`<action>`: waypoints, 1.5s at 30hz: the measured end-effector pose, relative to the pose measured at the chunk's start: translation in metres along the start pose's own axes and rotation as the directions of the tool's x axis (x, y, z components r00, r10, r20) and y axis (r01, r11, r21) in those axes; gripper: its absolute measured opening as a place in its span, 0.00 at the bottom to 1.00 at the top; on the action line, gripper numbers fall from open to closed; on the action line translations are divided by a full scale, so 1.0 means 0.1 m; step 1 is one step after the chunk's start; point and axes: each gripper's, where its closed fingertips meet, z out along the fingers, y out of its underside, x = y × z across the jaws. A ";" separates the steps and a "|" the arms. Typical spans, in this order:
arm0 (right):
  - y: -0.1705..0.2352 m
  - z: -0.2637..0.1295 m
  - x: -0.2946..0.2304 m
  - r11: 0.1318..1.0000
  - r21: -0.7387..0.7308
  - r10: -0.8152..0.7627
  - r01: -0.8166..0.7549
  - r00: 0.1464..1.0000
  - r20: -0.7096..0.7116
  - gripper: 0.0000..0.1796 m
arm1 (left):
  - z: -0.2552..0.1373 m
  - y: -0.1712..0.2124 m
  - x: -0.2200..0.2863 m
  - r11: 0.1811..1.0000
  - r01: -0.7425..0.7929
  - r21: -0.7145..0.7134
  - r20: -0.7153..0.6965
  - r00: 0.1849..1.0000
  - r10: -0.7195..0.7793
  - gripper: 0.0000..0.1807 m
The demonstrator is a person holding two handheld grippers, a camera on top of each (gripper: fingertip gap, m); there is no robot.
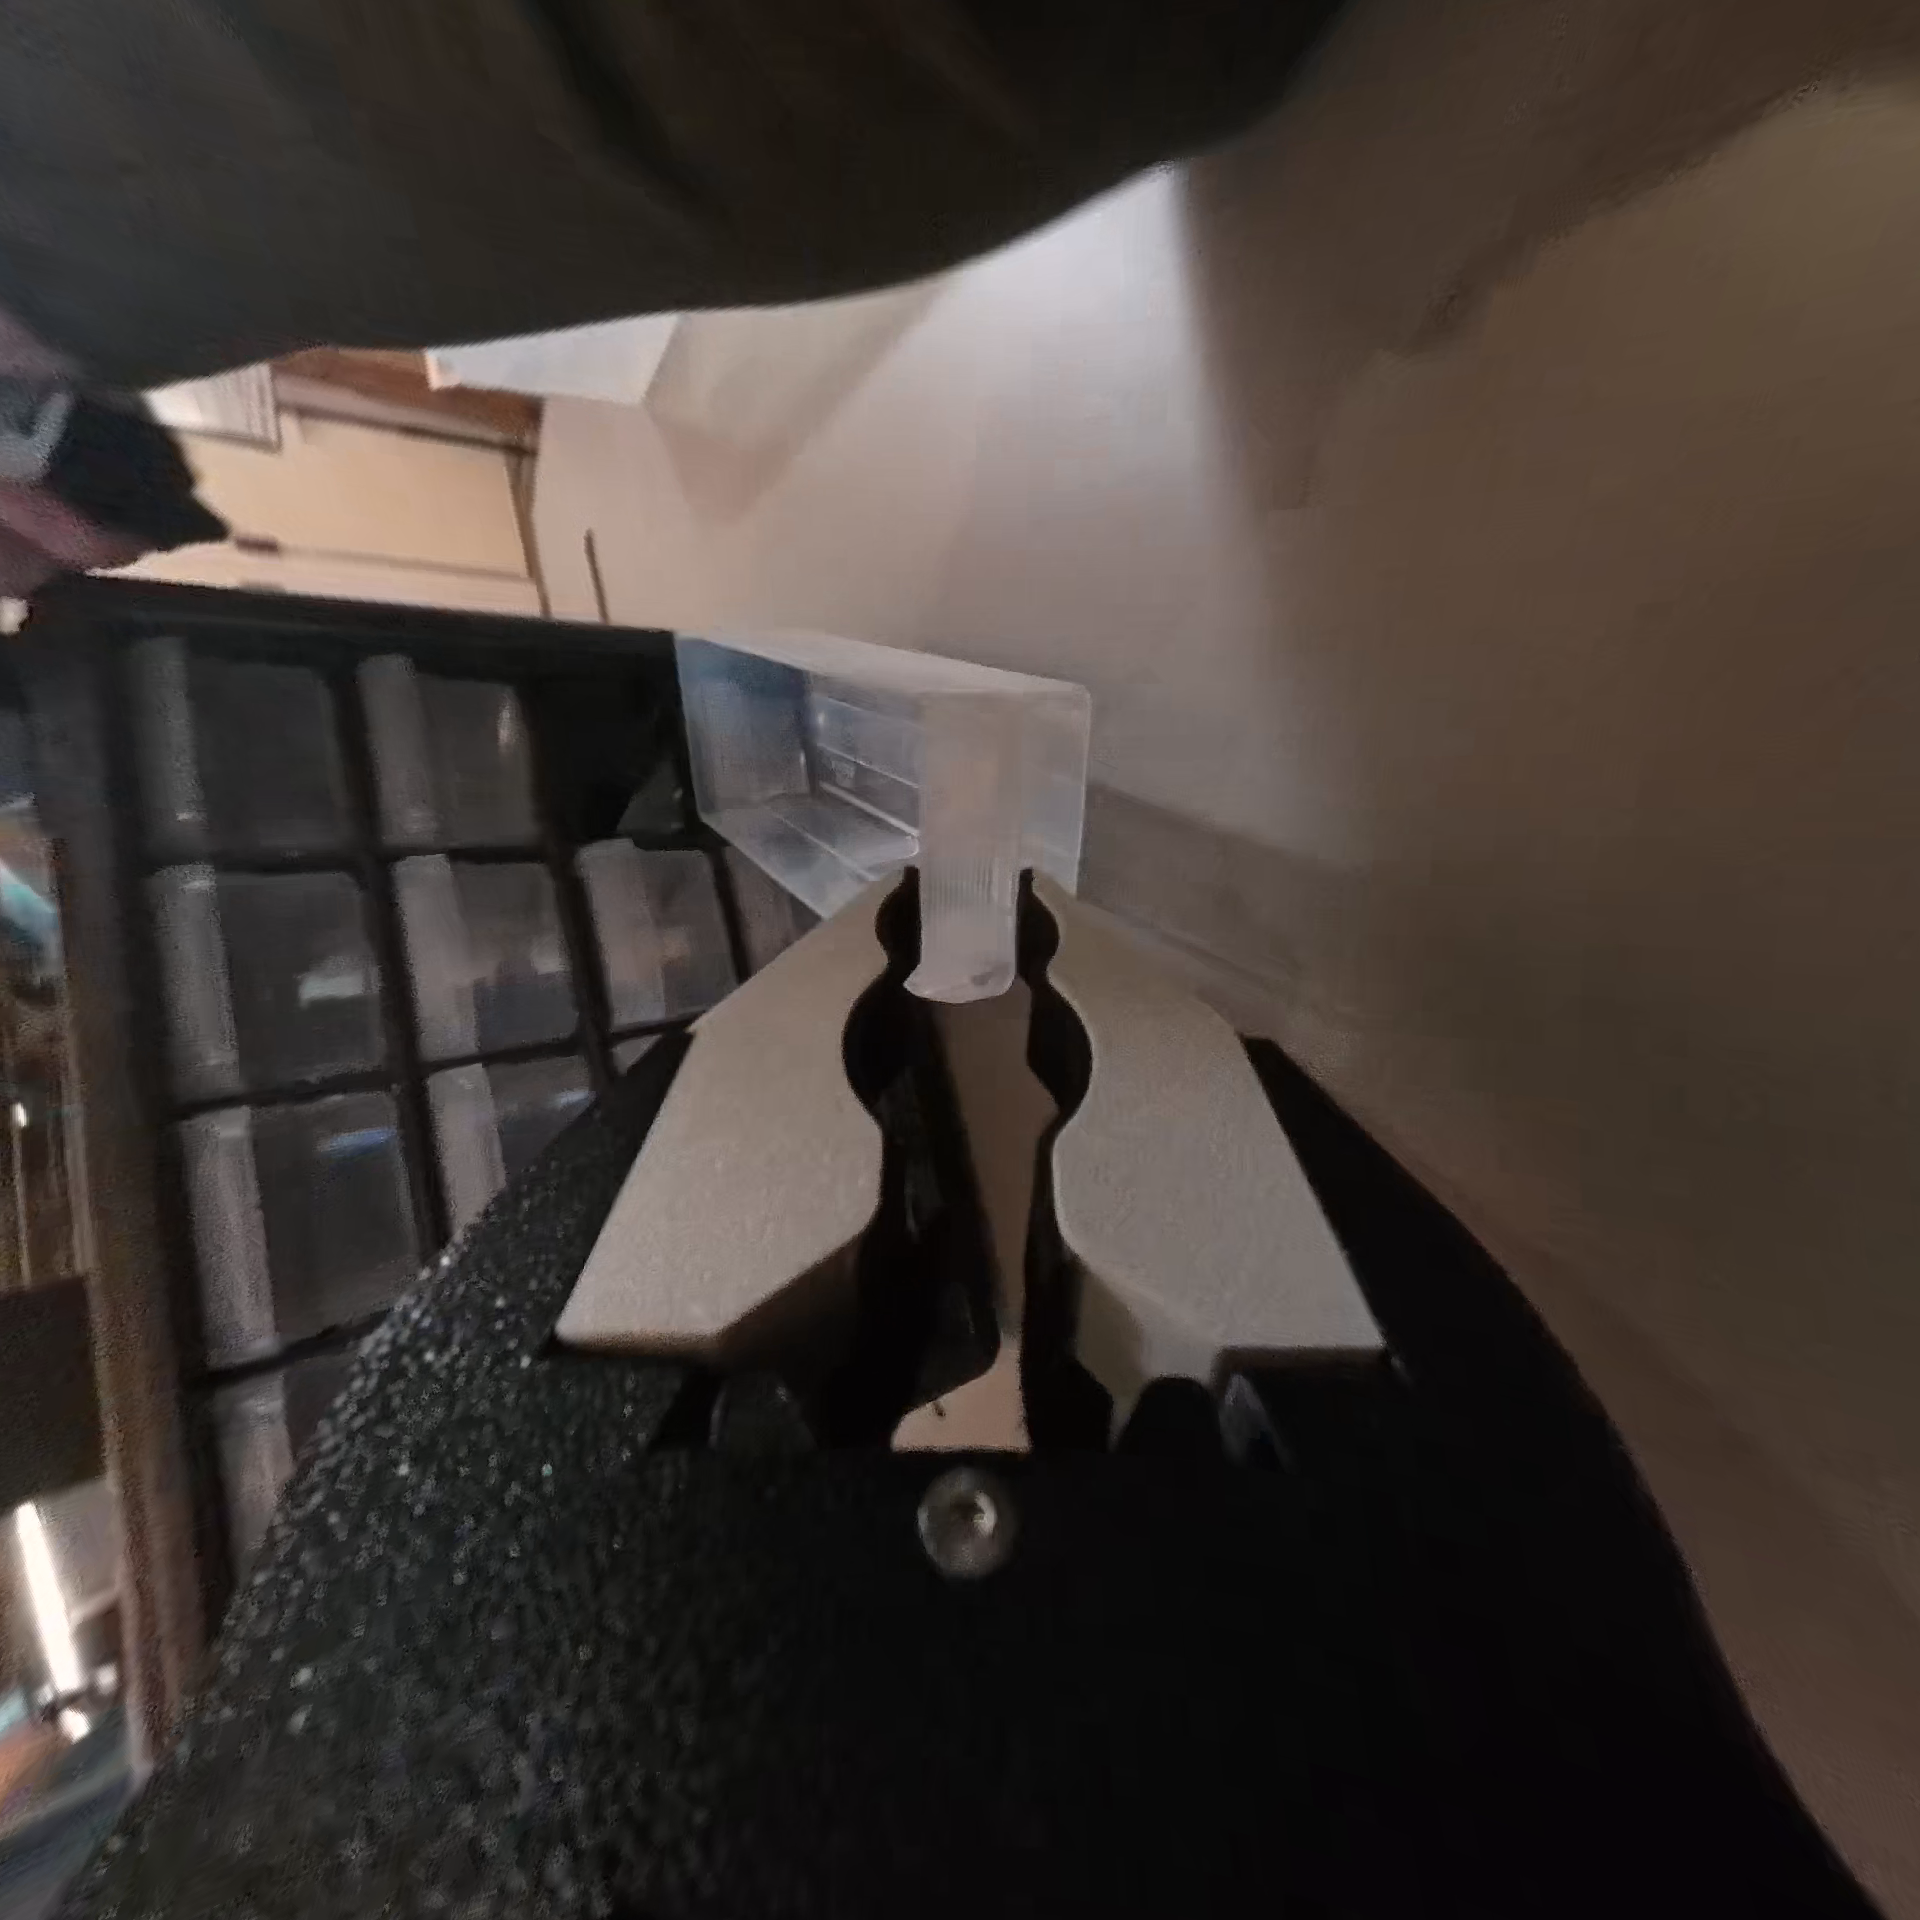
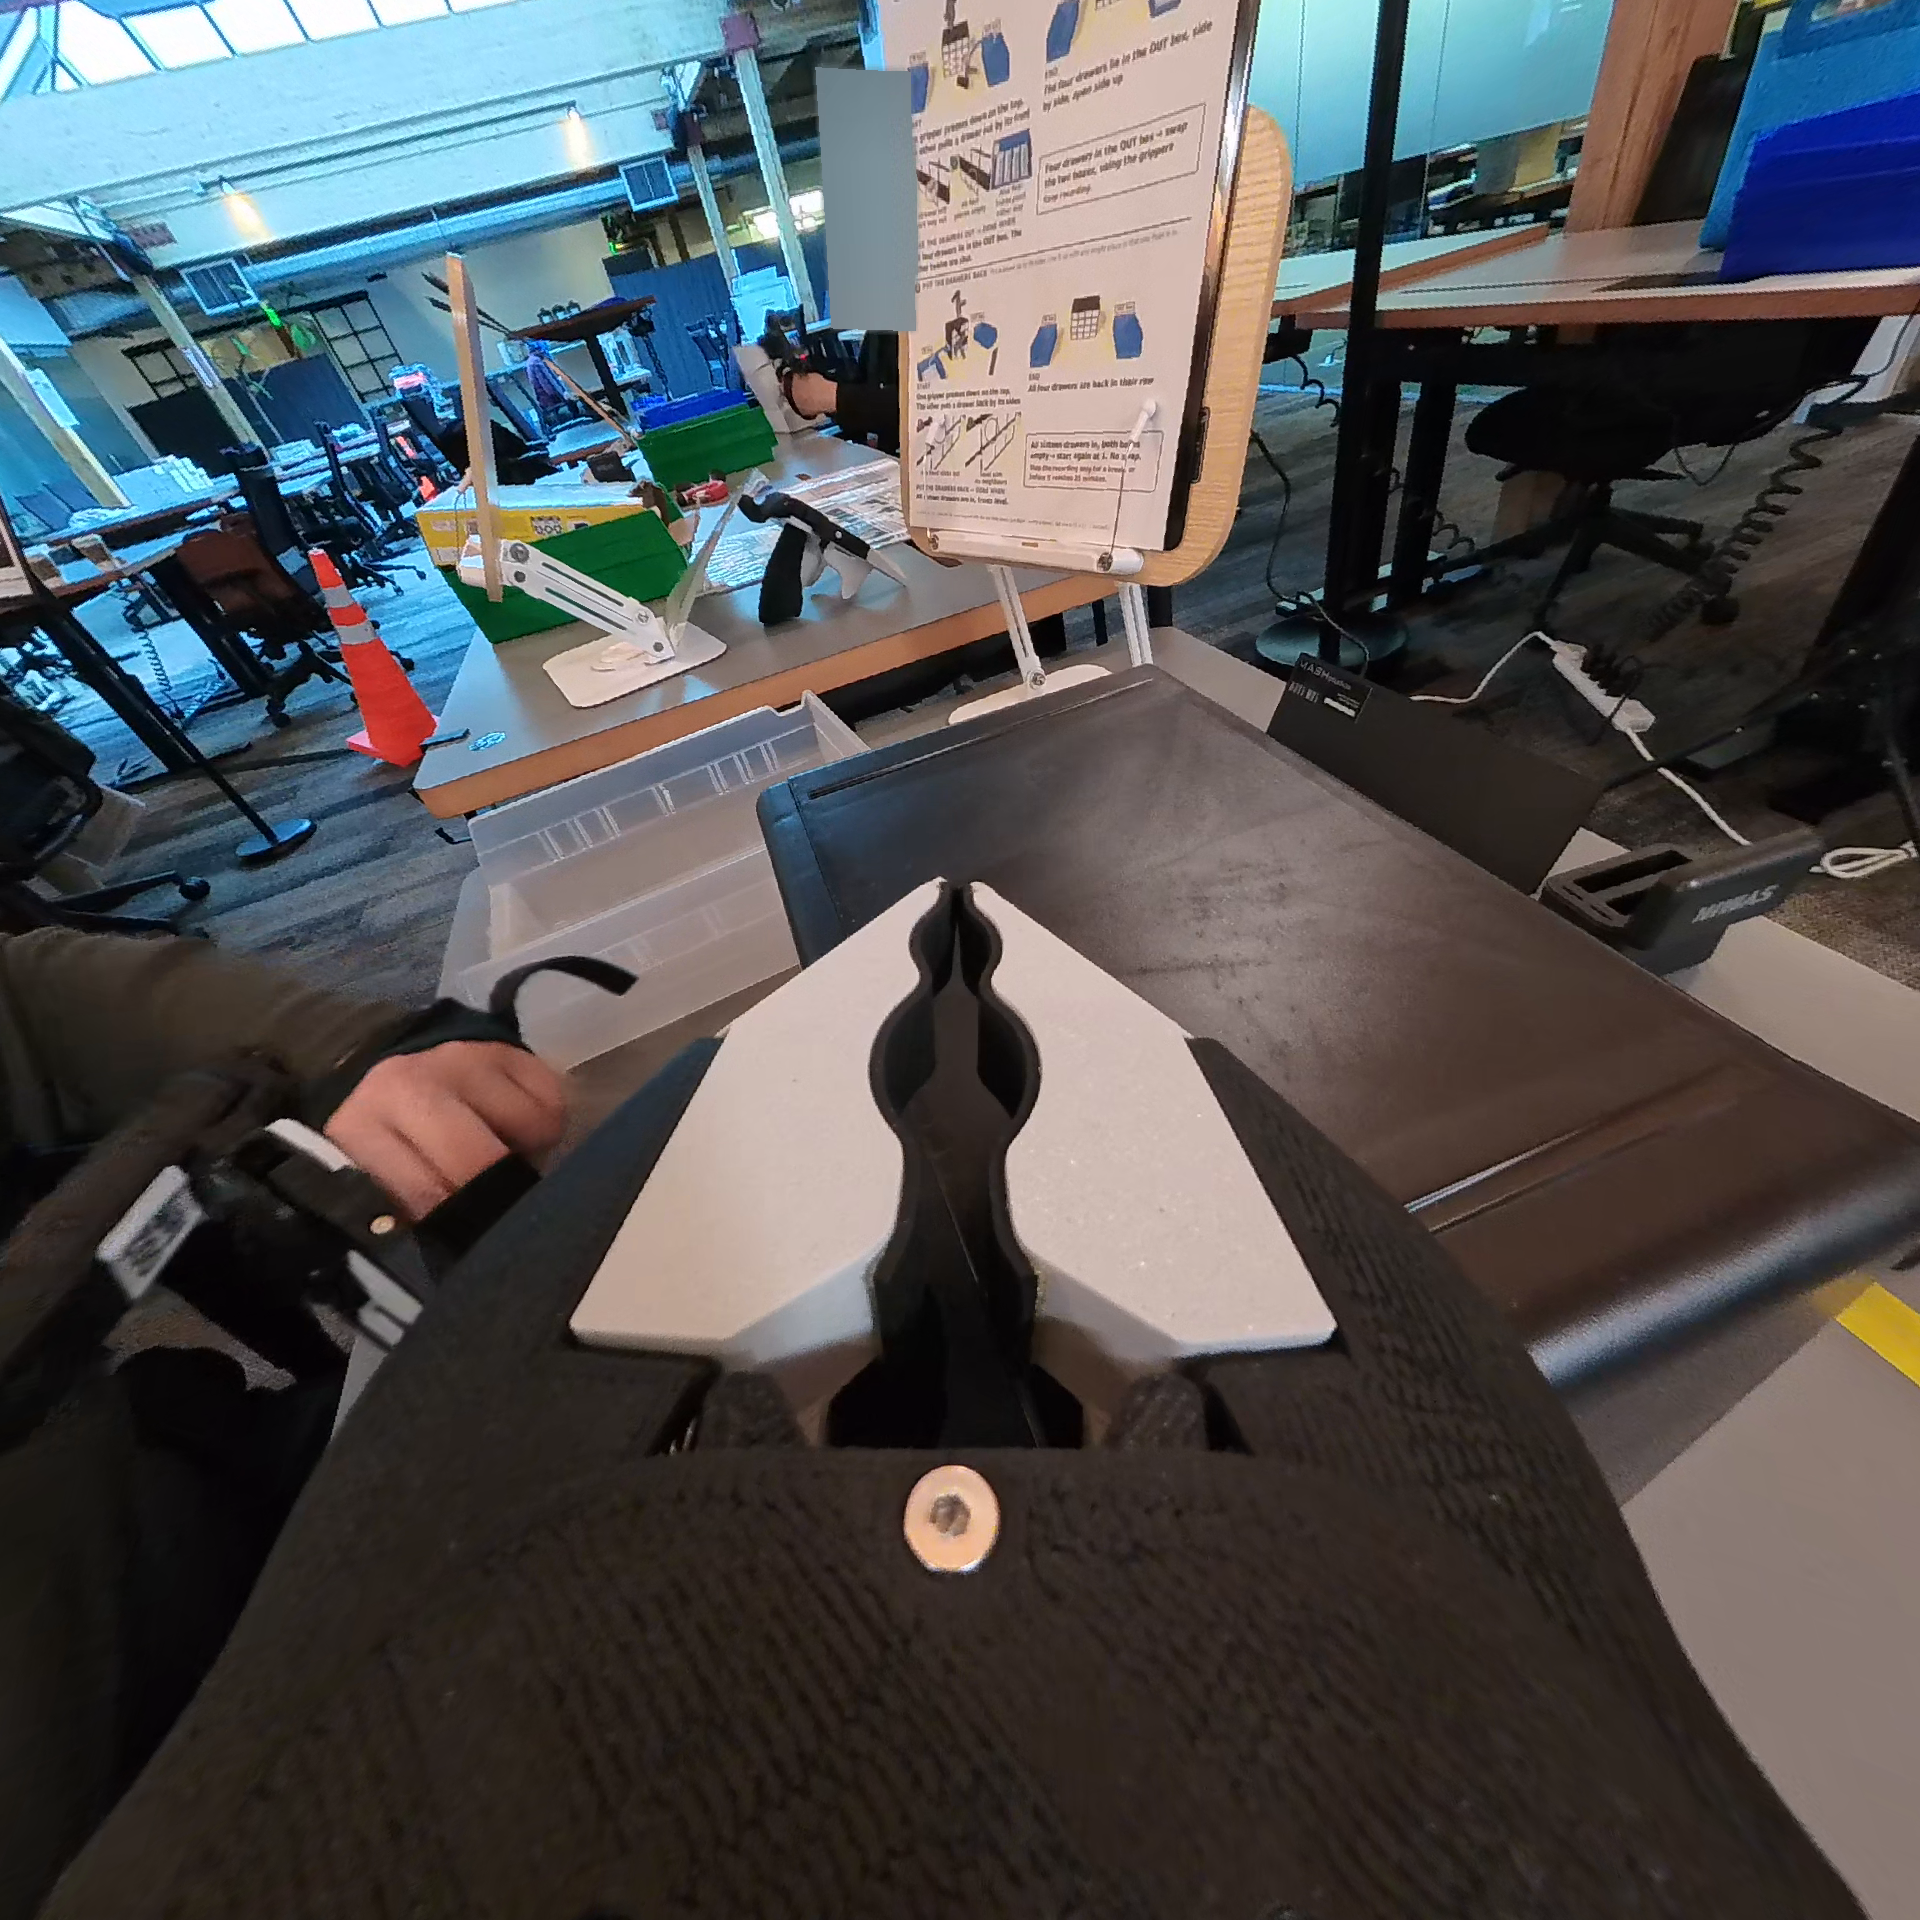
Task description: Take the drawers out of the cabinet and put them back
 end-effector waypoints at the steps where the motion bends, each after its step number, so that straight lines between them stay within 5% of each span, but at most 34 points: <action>1: 0.00 0.00 0.00 1.000 0.001 0.000 0.000 1.000 0.001 0.00 | 0.00 -0.05 -0.06 0.999 0.032 -0.022 0.008 0.999 -0.032 0.09; 13: -0.01 -0.01 -0.02 1.000 0.012 0.004 -0.005 1.000 0.021 0.00 | 0.06 -0.42 -0.48 0.911 0.288 -0.295 0.028 0.956 -0.294 0.08; 25: -0.05 -0.04 -0.08 0.998 0.052 0.015 -0.020 0.996 0.088 0.00 | 0.29 -0.48 -0.59 0.796 0.257 -0.547 0.082 0.964 -0.254 0.08; 34: -0.06 -0.06 -0.13 0.997 0.071 0.006 -0.016 0.990 0.143 0.00 | 0.69 -0.20 -0.73 0.808 0.220 -0.546 0.150 0.975 -0.165 0.08; 45: -0.06 -0.07 -0.13 0.997 0.075 0.006 -0.017 0.989 0.146 0.00 | 0.84 0.16 -1.05 0.802 0.337 -0.493 0.402 0.906 -0.133 0.15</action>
